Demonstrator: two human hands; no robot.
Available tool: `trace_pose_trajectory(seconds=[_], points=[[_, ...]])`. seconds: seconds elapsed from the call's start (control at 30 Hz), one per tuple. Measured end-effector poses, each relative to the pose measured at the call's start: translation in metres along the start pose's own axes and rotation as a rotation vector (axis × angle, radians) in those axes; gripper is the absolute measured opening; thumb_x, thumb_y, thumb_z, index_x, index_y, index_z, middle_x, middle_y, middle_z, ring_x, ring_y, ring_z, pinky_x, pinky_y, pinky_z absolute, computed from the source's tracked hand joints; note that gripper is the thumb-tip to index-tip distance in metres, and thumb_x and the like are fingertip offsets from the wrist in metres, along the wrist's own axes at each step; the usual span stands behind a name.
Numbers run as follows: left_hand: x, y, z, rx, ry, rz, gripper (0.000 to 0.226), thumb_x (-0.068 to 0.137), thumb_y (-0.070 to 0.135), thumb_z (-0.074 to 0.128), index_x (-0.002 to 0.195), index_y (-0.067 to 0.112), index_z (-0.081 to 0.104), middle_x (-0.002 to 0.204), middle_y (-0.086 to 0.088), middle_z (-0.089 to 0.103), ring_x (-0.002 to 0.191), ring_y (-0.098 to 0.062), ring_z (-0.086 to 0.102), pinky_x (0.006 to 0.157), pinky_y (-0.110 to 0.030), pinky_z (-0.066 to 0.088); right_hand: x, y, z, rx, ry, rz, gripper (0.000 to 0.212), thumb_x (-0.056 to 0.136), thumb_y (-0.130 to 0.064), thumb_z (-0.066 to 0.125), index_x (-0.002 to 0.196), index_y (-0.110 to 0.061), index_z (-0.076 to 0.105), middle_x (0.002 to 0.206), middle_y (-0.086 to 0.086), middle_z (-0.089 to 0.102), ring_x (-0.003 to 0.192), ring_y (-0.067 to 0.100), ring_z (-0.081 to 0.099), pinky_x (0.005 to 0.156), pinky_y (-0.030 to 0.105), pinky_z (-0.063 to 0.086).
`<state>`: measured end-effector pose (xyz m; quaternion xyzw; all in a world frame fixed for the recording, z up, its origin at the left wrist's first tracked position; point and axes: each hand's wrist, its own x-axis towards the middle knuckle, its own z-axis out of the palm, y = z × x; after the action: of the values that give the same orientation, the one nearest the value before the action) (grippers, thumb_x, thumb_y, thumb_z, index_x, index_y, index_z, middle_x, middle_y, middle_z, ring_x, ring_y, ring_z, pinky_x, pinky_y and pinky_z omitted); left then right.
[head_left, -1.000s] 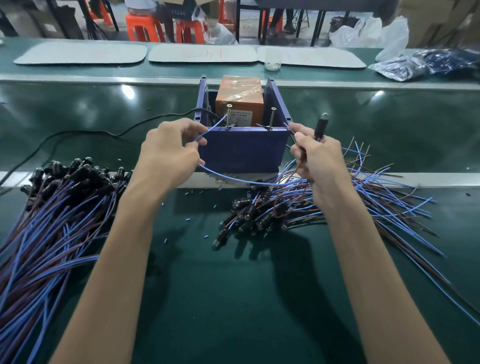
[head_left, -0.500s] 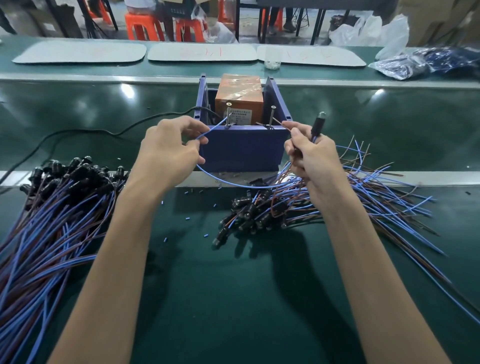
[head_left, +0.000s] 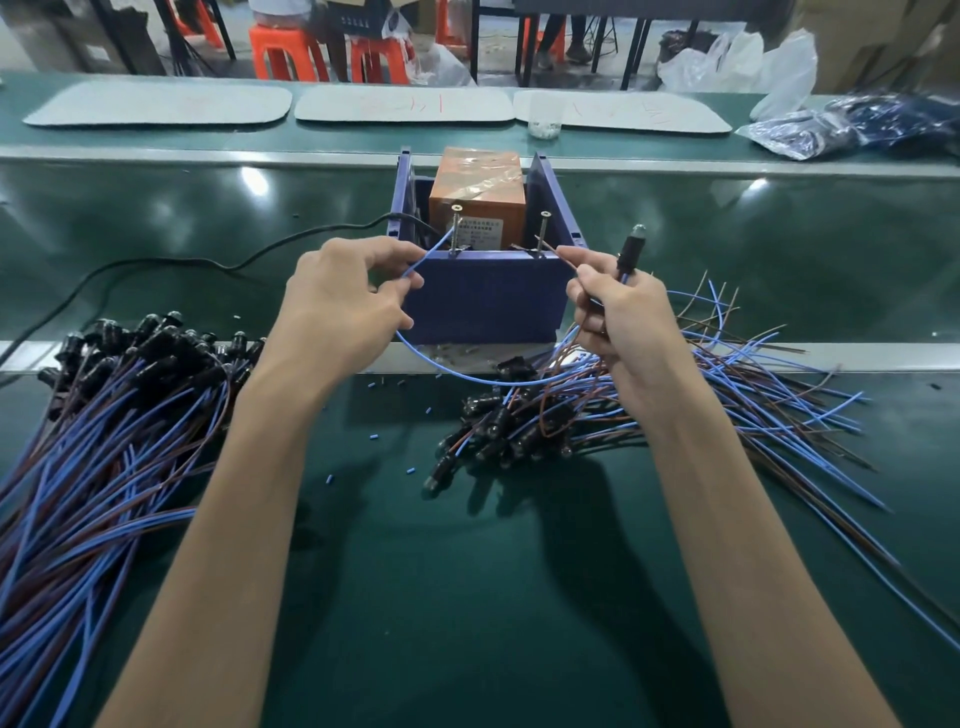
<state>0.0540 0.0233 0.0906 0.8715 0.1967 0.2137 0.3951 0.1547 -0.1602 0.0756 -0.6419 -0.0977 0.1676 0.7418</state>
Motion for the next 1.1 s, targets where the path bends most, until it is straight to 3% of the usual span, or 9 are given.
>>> trace_pose_trajectory(seconds=[0.23,0.43,0.67,0.87,1.1], points=[[-0.0007,0.0007,0.0028,0.023,0.008,-0.008,0.026,0.091,0.010,0.059,0.102,0.031,0.070,0.082,0.019,0.067,0.049,0.005,0.061,0.049,-0.002,0.036,0.0000,0.0018,0.0006,0.014,-0.024,-0.021,0.026,0.102,-0.005,0.039,0.113,-0.012,0.061,0.066,-0.003,0.048,0.044,0.001,0.030,0.037,0.011,0.025],[-0.0013,0.0014,0.0054,0.010,0.005,0.013,0.026,0.090,0.012,0.059,0.100,0.034,0.069,0.082,0.019,0.067,0.049,0.003,0.062,0.060,-0.016,0.043,0.0005,0.0027,-0.0002,0.006,-0.020,-0.025,0.027,0.102,-0.005,0.039,0.114,-0.012,0.061,0.065,-0.005,0.048,0.045,0.001,0.031,0.038,0.012,0.025],[0.0006,-0.0013,0.0044,0.016,-0.004,0.000,0.025,0.091,0.011,0.060,0.103,0.031,0.069,0.082,0.019,0.067,0.049,0.003,0.061,0.049,-0.003,0.036,0.0003,0.0025,-0.0011,0.000,-0.036,-0.017,0.028,0.102,-0.006,0.037,0.114,-0.013,0.062,0.063,-0.005,0.043,0.043,0.002,0.027,0.037,0.011,0.024],[0.0000,-0.0007,0.0029,0.018,-0.022,0.011,0.025,0.090,0.009,0.061,0.098,0.031,0.070,0.081,0.018,0.068,0.050,0.000,0.062,0.055,-0.014,0.041,0.0004,0.0021,-0.0029,0.014,-0.031,-0.010,0.028,0.102,-0.007,0.038,0.116,-0.010,0.062,0.061,-0.005,0.039,0.042,0.001,0.025,0.036,0.011,0.022],[-0.0007,-0.0006,0.0003,0.002,-0.037,0.012,0.025,0.091,0.007,0.060,0.095,0.030,0.070,0.077,0.019,0.066,0.050,-0.001,0.064,0.048,-0.004,0.036,0.0006,0.0021,-0.0045,0.003,-0.020,-0.008,0.030,0.102,-0.008,0.037,0.114,-0.011,0.064,0.060,-0.006,0.036,0.042,0.002,0.024,0.036,0.011,0.022]])
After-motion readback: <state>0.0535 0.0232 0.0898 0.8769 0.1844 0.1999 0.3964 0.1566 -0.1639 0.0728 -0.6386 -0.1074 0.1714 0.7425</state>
